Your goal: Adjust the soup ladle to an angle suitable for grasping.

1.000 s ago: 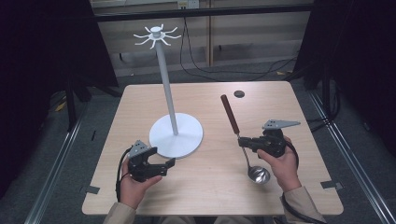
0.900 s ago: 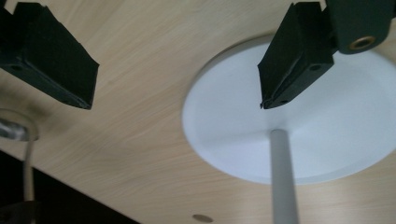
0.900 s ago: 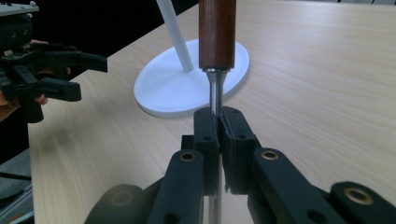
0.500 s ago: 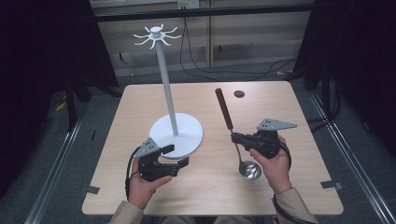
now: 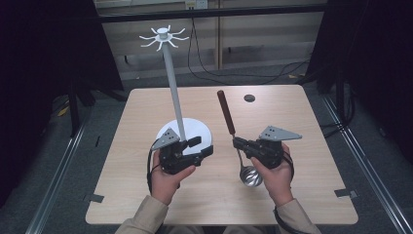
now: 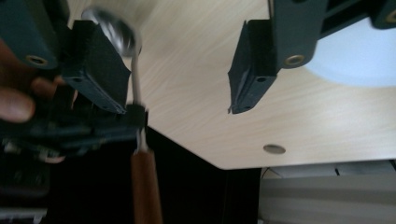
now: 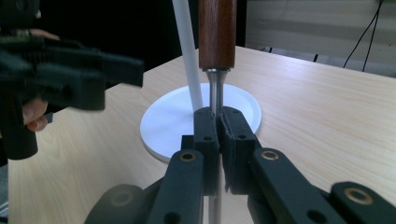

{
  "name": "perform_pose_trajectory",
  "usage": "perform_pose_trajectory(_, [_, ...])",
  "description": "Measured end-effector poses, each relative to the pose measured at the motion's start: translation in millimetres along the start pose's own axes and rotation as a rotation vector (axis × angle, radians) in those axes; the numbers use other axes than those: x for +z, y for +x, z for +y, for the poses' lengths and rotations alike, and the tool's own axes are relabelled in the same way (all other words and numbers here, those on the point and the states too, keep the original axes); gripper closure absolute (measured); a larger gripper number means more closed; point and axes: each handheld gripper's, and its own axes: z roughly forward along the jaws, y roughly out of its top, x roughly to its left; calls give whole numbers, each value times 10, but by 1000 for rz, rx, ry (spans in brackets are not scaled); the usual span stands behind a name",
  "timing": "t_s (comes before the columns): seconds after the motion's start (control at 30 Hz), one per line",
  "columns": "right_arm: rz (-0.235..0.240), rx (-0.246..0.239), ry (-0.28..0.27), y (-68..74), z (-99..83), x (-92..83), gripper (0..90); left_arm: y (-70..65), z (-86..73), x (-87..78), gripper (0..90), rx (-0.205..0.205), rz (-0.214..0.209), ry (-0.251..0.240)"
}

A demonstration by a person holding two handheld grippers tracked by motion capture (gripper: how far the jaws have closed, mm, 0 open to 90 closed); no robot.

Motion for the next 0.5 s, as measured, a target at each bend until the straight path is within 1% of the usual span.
perform_pose_trajectory(0.07, [4,3,-8,27,2,15,862,-28,75,42,398,-7,-8,-19])
perform_pose_trajectory(0.13, [20,23,-18,43,3,31,862,-66,150,81,422,0,13,-19])
perform_pose_trajectory(0.17, [15,27,-23,52,4,34,862,-83,187,101,425,-2,20,-25])
perform_pose_trajectory(0.2, [17,24,-24,62,10,38,861,-95,221,123,436,-13,2,-39])
perform_pose_trajectory(0.23, [17,24,-24,62,10,38,861,-95,221,123,436,-13,2,-39])
perform_pose_trajectory(0.27, [14,25,-34,89,22,46,862,-119,262,151,439,-15,1,-42])
perform_pose_trajectory(0.33, [22,20,-33,99,29,51,862,-142,290,176,444,-10,4,-39])
perform_pose_trajectory(0.37, [18,24,-42,110,32,55,861,-155,299,191,449,-12,7,-35])
perform_pose_trajectory(0.4, [21,20,-39,113,36,61,861,-162,303,213,458,-8,3,-32])
perform_pose_trajectory(0.43, [20,25,-37,122,38,69,861,-166,306,222,465,-8,9,-27])
perform_pose_trajectory(0.47, [19,23,-42,129,40,74,861,-165,305,235,467,-11,3,-26])
perform_pose_trajectory(0.5, [20,18,-40,136,43,80,861,-166,304,253,469,-28,-13,-40])
